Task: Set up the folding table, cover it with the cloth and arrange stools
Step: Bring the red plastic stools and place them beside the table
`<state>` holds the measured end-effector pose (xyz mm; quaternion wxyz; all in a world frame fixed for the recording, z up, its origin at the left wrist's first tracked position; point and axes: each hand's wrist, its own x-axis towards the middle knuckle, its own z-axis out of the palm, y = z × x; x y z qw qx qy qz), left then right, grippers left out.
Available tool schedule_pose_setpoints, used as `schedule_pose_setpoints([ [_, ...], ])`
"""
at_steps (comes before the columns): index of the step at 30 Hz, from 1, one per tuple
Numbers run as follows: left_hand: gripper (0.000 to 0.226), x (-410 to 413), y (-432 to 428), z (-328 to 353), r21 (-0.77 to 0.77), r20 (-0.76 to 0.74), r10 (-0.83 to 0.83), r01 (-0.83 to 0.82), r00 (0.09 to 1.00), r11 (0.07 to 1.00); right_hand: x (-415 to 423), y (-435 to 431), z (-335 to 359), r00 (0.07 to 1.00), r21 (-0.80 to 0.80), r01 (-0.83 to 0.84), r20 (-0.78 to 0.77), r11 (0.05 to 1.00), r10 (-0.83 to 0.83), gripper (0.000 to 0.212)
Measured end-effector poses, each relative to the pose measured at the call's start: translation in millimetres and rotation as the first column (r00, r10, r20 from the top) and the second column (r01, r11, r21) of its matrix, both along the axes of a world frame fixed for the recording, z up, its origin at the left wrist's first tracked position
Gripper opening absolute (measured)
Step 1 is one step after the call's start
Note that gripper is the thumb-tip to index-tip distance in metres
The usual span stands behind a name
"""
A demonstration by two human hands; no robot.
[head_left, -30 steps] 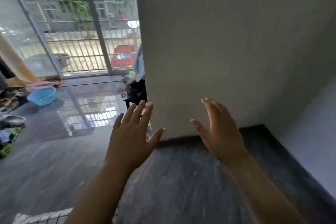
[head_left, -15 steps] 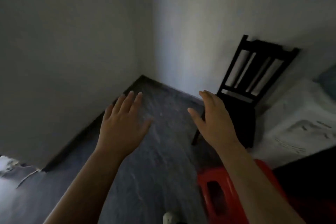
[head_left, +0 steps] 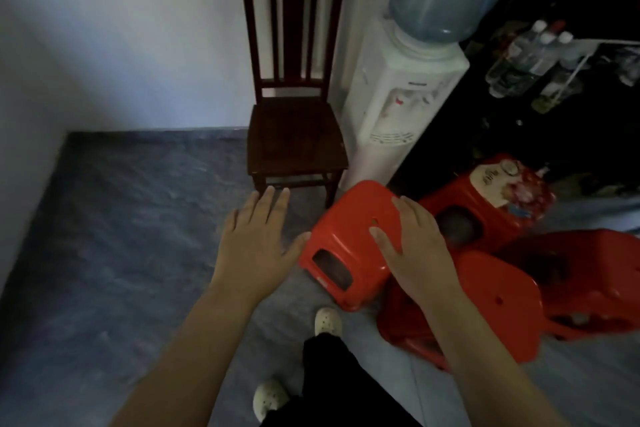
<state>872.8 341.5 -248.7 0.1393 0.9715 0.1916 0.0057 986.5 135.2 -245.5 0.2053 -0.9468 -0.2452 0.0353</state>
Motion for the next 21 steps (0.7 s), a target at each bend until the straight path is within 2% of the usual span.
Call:
schedule_pose_setpoints([
  [5,0.082,19.0,-21.6,-37.1,-0.065,-0.077,-0.025,0.02,0.997,0.998,16.9,-29.4,-32.5,0.994,-0.059,0.066,-0.079,0.996,-0.07,0.067],
  [10,0.078,57.3,-44.5,-82.0,-0.132,-0.161,0.01,-0.032,0.987,0.991,78.1,-34.0,-76.7,0.99,-0.132,0.024,-0.134,0.991,-0.042,0.068],
  [17,0.085,140.4,-92.9,-178.9,-0.236,-0.307,0.133,-0.211,0.942,0.949,211.3,-26.1,-179.6,0.983,-0.222,-0.088,-0.18,0.971,0.048,0.069],
  [21,0.084,184.2,-122.2,-249.6,-0.305,-0.4,0.208,-0.344,0.893,0.888,274.0,-31.3,-255.5,0.97,-0.302,-0.16,-0.226,0.94,0.093,0.072],
])
